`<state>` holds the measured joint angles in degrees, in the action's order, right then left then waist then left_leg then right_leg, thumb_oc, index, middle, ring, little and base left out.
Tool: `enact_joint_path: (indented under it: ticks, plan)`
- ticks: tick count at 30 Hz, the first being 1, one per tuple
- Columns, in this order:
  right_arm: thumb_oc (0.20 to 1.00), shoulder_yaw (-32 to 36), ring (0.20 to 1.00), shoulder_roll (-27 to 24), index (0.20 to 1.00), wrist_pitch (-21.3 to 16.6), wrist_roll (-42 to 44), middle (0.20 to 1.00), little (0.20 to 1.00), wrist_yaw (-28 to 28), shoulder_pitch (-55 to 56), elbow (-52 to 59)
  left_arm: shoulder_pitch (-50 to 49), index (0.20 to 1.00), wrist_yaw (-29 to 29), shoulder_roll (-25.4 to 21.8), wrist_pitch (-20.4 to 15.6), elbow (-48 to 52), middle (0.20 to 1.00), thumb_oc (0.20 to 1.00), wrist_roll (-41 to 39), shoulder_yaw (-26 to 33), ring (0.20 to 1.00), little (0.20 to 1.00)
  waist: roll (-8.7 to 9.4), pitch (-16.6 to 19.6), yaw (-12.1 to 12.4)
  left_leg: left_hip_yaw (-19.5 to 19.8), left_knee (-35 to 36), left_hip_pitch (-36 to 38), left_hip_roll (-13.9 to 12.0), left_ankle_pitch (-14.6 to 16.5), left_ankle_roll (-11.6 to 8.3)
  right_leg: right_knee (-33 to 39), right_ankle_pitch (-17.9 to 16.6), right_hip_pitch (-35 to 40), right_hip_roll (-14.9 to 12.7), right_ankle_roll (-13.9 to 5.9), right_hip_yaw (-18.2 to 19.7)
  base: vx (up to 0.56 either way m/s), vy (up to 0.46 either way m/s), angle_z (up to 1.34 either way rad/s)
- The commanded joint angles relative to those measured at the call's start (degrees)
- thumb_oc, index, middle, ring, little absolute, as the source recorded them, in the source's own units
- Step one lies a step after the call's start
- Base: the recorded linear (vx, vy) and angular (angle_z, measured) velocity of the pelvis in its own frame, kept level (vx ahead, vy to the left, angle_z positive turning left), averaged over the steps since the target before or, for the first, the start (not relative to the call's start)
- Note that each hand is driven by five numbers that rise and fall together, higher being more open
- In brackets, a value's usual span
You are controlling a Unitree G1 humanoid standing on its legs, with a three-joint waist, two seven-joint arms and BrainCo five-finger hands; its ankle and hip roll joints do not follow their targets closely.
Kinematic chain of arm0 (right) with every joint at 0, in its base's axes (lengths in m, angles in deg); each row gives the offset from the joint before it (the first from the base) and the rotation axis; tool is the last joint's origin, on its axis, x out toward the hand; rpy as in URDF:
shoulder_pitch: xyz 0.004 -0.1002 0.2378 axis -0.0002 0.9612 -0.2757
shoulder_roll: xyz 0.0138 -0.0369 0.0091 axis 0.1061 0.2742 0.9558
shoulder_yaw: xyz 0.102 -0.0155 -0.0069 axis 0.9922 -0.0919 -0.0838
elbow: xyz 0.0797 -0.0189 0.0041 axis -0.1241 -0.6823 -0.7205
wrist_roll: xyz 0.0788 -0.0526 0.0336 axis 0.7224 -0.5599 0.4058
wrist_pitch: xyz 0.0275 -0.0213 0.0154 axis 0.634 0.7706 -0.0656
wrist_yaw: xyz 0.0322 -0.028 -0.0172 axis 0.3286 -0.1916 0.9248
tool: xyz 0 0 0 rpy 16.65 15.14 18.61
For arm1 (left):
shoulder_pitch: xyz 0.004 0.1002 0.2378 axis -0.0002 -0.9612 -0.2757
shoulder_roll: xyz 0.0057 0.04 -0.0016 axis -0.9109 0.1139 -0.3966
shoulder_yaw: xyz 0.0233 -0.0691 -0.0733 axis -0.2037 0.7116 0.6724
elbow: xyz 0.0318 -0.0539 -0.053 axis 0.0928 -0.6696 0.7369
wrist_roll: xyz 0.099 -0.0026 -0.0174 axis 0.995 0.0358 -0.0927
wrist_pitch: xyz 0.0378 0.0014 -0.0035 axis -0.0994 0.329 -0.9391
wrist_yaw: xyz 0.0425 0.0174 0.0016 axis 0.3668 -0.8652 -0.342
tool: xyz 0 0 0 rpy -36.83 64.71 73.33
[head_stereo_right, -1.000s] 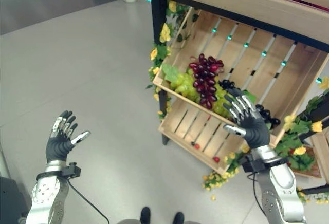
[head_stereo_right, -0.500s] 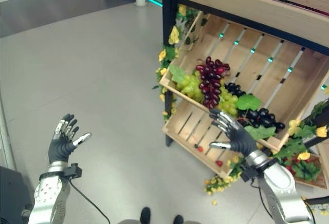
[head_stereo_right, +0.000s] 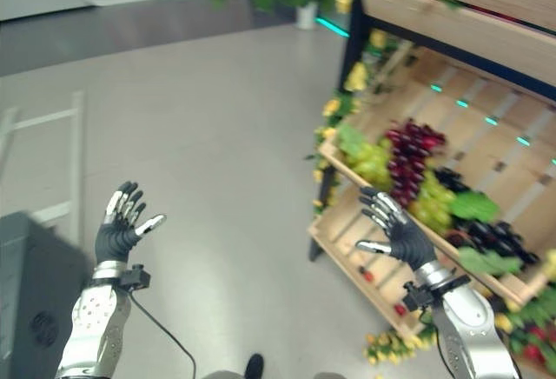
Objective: Pick up the fruits from the basket on one side to the basket on the other side
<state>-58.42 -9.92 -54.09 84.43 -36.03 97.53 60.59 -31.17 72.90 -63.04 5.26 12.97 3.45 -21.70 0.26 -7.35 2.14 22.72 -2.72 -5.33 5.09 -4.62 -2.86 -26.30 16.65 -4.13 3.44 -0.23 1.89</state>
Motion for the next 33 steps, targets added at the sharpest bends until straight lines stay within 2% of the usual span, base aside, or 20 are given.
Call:
enact_joint_path:
  ticks: [1, 2, 3, 5, 7, 10, 11, 12, 13, 16, 17, 19, 21, 26, 27, 29, 30, 31, 32, 33]
  plan:
    - [1.000, 0.7, 1.000, -0.6, 1.000, -4.4, 2.5, 1.000, 1.000, -0.7, -4.9, 0.4, 0.7, 1.000, 0.8, -3.7, -3.3, 3.1, 1.000, 1.000, -1.5, 1.5, 1.000, 1.000, 3.05, -0.5, 1.0, -1.8, -0.1, -4.5, -4.7, -1.2, -4.04, 14.1, -2.3, 5.7, -2.4, -2.12, -8.1, -0.19, -0.119, 1.49]
    - [1.000, 1.0, 1.000, -0.7, 1.000, -4.8, 2.6, 1.000, 1.000, -1.1, -5.5, 0.7, 0.8, 1.000, 0.8, -3.5, -3.4, 3.0, 1.000, 1.000, -2.0, 1.5, 1.000, 1.000, 3.36, -1.1, 1.2, -4.0, 0.2, -5.9, -5.1, -1.3, -4.15, 15.0, -2.4, 5.9, -2.7, -2.31, -9.9, -0.29, -0.125, 1.65]
    - [1.000, 0.9, 1.000, -1.1, 1.000, -5.3, 2.8, 1.000, 1.000, -2.0, -6.6, 0.5, 1.5, 1.000, 0.4, -3.3, -3.3, 2.8, 1.000, 1.000, -2.3, 1.0, 1.000, 1.000, 3.34, -1.7, 0.9, -8.7, 0.3, -7.8, -6.2, -1.4, -3.93, 16.0, -3.3, 5.5, -3.3, -2.74, -12.2, -0.29, -0.052, 1.34]
    - [1.000, 0.8, 1.000, -1.5, 1.000, -6.0, 1.9, 1.000, 1.000, -4.2, -8.4, 0.4, 2.5, 1.000, 0.3, -3.6, -3.2, 3.1, 1.000, 1.000, -2.9, 0.6, 1.000, 1.000, 3.87, -2.4, 0.6, -19.9, -2.1, -8.3, -8.9, 0.6, -1.94, 17.2, -4.5, 5.1, -5.1, -3.46, -16.1, -0.26, -0.010, 1.42]
    - [1.000, 0.9, 1.000, -1.1, 1.000, -6.2, 1.9, 1.000, 1.000, -5.0, -8.3, 0.2, 2.4, 1.000, 1.1, -3.9, -3.1, 3.9, 1.000, 1.000, -3.4, 0.5, 1.000, 1.000, 4.17, -2.5, 0.9, -24.0, -5.5, -7.6, -10.2, 1.5, -1.93, 18.7, -5.5, 5.1, -6.2, -3.31, -20.2, -0.19, -0.031, 1.24]
    - [1.000, 2.3, 1.000, -0.3, 1.000, -6.2, 1.3, 1.000, 1.000, -5.8, -7.0, 0.1, 2.0, 1.000, 2.5, -4.0, -2.9, 4.3, 1.000, 1.000, -4.5, 0.7, 1.000, 1.000, 4.88, -1.8, 0.4, -27.8, -8.5, -6.1, -10.9, 4.9, -1.99, 21.2, -6.0, 5.5, -6.9, -2.22, -25.9, -0.13, -0.038, 1.48]
    - [1.000, 2.3, 1.000, -0.3, 1.000, -6.2, 1.3, 1.000, 1.000, -5.8, -7.0, 0.1, 2.0, 1.000, 2.5, -4.0, -2.9, 4.4, 1.000, 1.000, -4.5, 0.7, 1.000, 1.000, 4.87, -1.8, 0.3, -27.7, -8.7, -6.2, -10.9, 4.9, -2.00, 21.3, -6.0, 5.6, -6.9, -2.22, -26.0, -0.01, 0.021, 1.39]
    - [1.000, 3.1, 1.000, 0.5, 1.000, -6.5, 0.9, 1.000, 1.000, -6.3, -6.3, -0.2, 2.1, 1.000, 2.4, -3.8, -2.8, 4.3, 1.000, 1.000, -4.6, 1.1, 1.000, 1.000, 5.23, -1.0, -0.4, -31.3, -10.4, -4.3, -11.7, 8.3, -2.51, 22.3, -5.7, 5.9, -7.3, -2.18, -27.9, 0.01, 0.056, 1.48]
    - [1.000, 3.5, 1.000, 0.8, 1.000, -6.7, 0.4, 1.000, 1.000, -6.8, -6.0, 0.1, 2.1, 1.000, 2.6, -3.8, -2.7, 4.5, 1.000, 1.000, -4.6, 1.1, 1.000, 1.000, 5.09, -0.6, -0.8, -34.0, -10.0, -3.1, -12.2, 8.8, -2.57, 22.9, -6.2, 6.1, -7.5, -2.12, -29.7, -0.02, 0.106, 1.01]
    - [1.000, 3.8, 1.000, 2.0, 1.000, -7.3, 0.6, 1.000, 1.000, -7.7, -5.9, 0.6, 3.5, 1.000, 2.4, -3.8, -2.7, 4.7, 1.000, 1.000, -4.9, 0.3, 1.000, 1.000, 4.26, 0.2, -2.3, -43.4, -7.7, -1.7, -13.7, 8.5, -2.75, 23.7, -7.2, 6.3, -8.3, -2.33, -34.7, -0.04, 0.152, 1.34]
    - [1.000, 3.8, 1.000, 2.2, 1.000, -7.9, 0.1, 1.000, 1.000, -8.3, -5.7, 0.9, 4.0, 1.000, 2.3, -4.0, -2.7, 4.8, 1.000, 1.000, -4.7, -0.2, 1.000, 1.000, 3.92, 0.2, -2.8, -47.0, -6.7, -2.2, -14.7, 6.8, -2.90, 24.0, -7.6, 6.7, -8.4, -2.59, -36.2, 0.01, 0.181, 1.41]
    - [1.000, 3.0, 1.000, 2.5, 1.000, -7.8, -0.4, 1.000, 1.000, -8.5, -6.5, 0.8, 4.0, 1.000, 2.3, -4.4, -2.5, 5.4, 1.000, 1.000, -4.5, -0.1, 1.000, 1.000, 3.80, 0.1, -2.5, -46.5, -5.7, -2.5, -14.0, 6.4, -2.58, 23.7, -8.5, 6.8, -9.1, -3.09, -37.5, 0.05, 0.202, 1.32]
    - [1.000, 1.4, 1.000, 3.2, 1.000, -7.6, -1.7, 1.000, 1.000, -8.8, -7.5, -0.5, 3.1, 1.000, 1.9, -4.7, -2.6, 6.2, 1.000, 1.000, -4.6, 0.6, 1.000, 1.000, 3.78, -0.1, -1.0, -43.8, -4.9, -1.9, -11.9, 7.6, -1.65, 23.1, -8.9, 7.0, -10.0, -3.49, -36.9, 0.09, 0.229, 0.40]
    - [1.000, 0.8, 1.000, 3.8, 1.000, -7.1, -3.5, 1.000, 1.000, -8.5, -8.0, -0.7, 2.4, 1.000, 2.4, -5.0, -2.5, 7.4, 1.000, 1.000, -4.2, 1.3, 1.000, 1.000, 3.69, 0.3, 0.3, -43.2, -3.7, -1.0, -9.4, 9.1, 0.47, 21.7, -9.5, 7.2, -12.3, -4.73, -37.2, 0.08, 0.265, 0.18]
    - [1.000, 0.3, 1.000, 4.6, 1.000, -6.9, -4.5, 1.000, 1.000, -8.9, -8.2, -1.0, 1.9, 1.000, 2.5, -5.0, -2.3, 8.1, 1.000, 1.000, -4.2, 1.7, 1.000, 1.000, 3.17, 0.5, 1.3, -42.1, -3.4, -0.3, -7.9, 10.0, 1.68, 17.5, -9.9, 6.8, -14.3, -5.48, -37.8, 0.18, 0.383, 0.30]
    - [1.000, -0.4, 1.000, 5.4, 1.000, -7.0, -6.2, 1.000, 1.000, -10.0, -8.4, -1.7, 1.6, 1.000, 2.1, -5.2, -2.3, 8.3, 1.000, 1.000, -3.9, 1.6, 1.000, 1.000, 2.23, 0.1, 0.9, -39.8, -2.1, 1.7, -5.0, 10.9, 3.55, 8.8, -12.1, 5.3, -18.9, -7.40, -37.4, 0.23, 0.478, 0.47]
    - [1.000, -0.6, 1.000, 5.5, 1.000, -6.9, -7.5, 1.000, 1.000, -10.2, -8.3, -1.6, 1.8, 1.000, 1.9, -5.4, -2.3, 8.5, 1.000, 1.000, -3.8, 1.3, 1.000, 1.000, 1.72, -0.3, 0.6, -38.3, -1.5, 2.5, -4.2, 11.1, 4.11, 5.5, -14.0, 4.6, -20.3, -7.71, -36.0, 0.19, 0.387, 0.96]
    - [1.000, -0.5, 1.000, 5.8, 1.000, -6.8, -8.0, 1.000, 1.000, -10.8, -8.2, -1.7, 2.0, 1.000, 1.6, -5.5, -2.4, 8.4, 1.000, 1.000, -3.4, 0.8, 1.000, 1.000, 1.44, -0.8, -0.4, -36.1, -0.8, 3.5, -2.9, 11.2, 5.05, 1.6, -14.7, 3.2, -21.2, -8.36, -32.3, 0.14, 0.299, 1.03]
    - [1.000, -0.5, 1.000, 6.0, 1.000, -6.8, -8.1, 1.000, 1.000, -11.0, -8.1, -1.8, 2.1, 1.000, 1.4, -5.6, -2.6, 8.3, 1.000, 1.000, -3.1, 0.6, 1.000, 1.000, 1.06, -1.0, -0.9, -35.0, -0.5, 4.2, -2.7, 11.4, 5.45, 0.4, -14.1, 1.7, -20.8, -8.08, -29.8, 0.04, 0.219, 1.01]
    - [1.000, -0.3, 1.000, 6.0, 1.000, -6.7, -7.9, 1.000, 1.000, -10.9, -8.1, -1.6, 2.6, 1.000, 1.2, -5.7, -2.8, 8.2, 1.000, 1.000, -2.8, -0.2, 1.000, 1.000, 0.65, -1.2, -2.2, -33.5, 0.4, 4.2, -2.5, 9.9, 5.78, -0.3, -13.0, -2.0, -16.8, -6.61, -24.1, 0.05, 0.142, 1.12]
